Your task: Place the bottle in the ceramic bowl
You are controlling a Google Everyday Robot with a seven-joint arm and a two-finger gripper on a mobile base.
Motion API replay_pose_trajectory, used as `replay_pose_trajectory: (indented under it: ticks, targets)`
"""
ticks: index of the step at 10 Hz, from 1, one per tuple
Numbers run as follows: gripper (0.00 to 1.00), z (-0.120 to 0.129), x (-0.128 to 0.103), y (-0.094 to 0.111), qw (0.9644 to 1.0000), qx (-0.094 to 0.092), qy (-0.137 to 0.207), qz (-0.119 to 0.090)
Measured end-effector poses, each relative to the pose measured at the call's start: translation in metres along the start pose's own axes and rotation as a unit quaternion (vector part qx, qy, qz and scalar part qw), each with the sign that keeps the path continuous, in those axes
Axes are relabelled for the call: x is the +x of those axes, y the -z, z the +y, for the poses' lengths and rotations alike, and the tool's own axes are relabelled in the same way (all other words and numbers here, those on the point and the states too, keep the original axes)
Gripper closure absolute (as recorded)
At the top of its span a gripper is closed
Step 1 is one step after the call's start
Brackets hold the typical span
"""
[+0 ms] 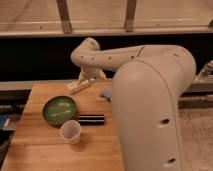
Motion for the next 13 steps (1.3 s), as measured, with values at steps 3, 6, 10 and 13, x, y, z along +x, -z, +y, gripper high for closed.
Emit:
replay_pose_trajectory:
  ticks: [3, 6, 10, 13]
  targets:
    - [0.2, 0.018, -0.011, -0.011, 0.9998, 0.003, 0.015, 0.01]
    - [0.2, 0.043, -0.026, -0.018, 0.9996, -0.011, 0.023, 0.015]
    - [0.2, 0.059, -0.032, -0.018, 0.9982, -0.051, 0.03, 0.008]
    - [0.2, 0.06, -0.031, -0.018, 0.9982, -0.052, 0.03, 0.009]
